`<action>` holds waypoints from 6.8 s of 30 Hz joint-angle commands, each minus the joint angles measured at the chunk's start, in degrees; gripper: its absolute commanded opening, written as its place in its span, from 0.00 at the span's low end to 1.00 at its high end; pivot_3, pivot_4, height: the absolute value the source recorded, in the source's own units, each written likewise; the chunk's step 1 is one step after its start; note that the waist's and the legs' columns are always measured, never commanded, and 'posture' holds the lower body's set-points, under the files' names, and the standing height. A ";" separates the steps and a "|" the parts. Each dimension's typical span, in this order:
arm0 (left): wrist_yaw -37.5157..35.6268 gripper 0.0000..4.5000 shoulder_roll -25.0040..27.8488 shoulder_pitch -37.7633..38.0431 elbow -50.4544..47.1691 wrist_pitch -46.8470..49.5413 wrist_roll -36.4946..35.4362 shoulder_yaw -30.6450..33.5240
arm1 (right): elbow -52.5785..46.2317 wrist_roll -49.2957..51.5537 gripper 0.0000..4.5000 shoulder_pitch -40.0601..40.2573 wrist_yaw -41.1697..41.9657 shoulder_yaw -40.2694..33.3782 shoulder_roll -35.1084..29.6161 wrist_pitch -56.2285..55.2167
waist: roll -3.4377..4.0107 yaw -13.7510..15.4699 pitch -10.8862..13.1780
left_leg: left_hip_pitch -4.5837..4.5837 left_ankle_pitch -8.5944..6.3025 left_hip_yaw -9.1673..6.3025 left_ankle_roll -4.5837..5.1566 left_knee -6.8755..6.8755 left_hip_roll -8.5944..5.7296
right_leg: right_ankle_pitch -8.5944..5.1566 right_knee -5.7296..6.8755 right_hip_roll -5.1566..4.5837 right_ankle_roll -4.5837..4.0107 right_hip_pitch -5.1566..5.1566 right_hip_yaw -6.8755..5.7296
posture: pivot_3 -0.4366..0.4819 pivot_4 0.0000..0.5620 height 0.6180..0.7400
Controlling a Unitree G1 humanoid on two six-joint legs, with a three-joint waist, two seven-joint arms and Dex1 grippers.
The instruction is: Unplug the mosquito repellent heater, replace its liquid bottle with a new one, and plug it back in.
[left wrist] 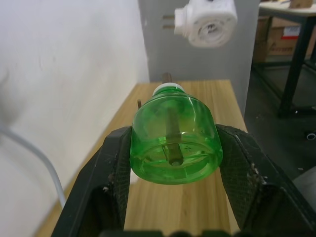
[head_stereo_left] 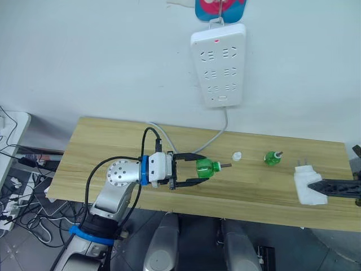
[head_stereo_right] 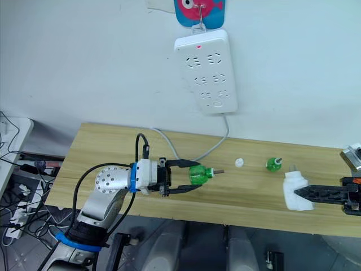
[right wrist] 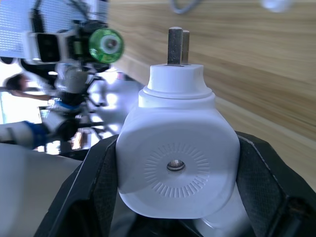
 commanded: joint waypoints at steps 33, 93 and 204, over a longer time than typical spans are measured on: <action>-7.13 0.50 -2.22 -5.31 1.19 -2.27 -4.40 -0.32 | -4.76 45.56 0.65 -2.97 -39.99 16.27 8.99 -22.82 | -0.17 -0.10 0.10 | -0.02 0.00 -0.07 0.01 -0.02 0.03 | 0.01 0.04 0.18 0.01 -0.08 -0.03 | 0.71 0.71 1.00; -2.98 0.50 -13.69 -5.72 7.78 -10.89 1.37 -6.37 | -12.01 45.56 0.65 -7.33 -46.55 22.94 2.42 -29.18 | -0.17 -1.28 0.05 | -0.08 0.01 -0.07 0.00 0.04 0.02 | 0.02 0.03 0.13 0.01 -0.09 -0.05 | 0.63 0.64 1.00; -0.54 0.50 -11.67 -4.13 4.97 -5.29 0.64 -7.30 | -16.21 45.56 0.00 -3.41 -32.87 19.57 -4.39 -33.45 | -0.21 -1.71 -0.09 | -0.01 0.03 -0.05 0.00 0.17 0.01 | 0.05 0.26 0.05 0.01 -0.06 -0.02 | 0.63 0.63 1.00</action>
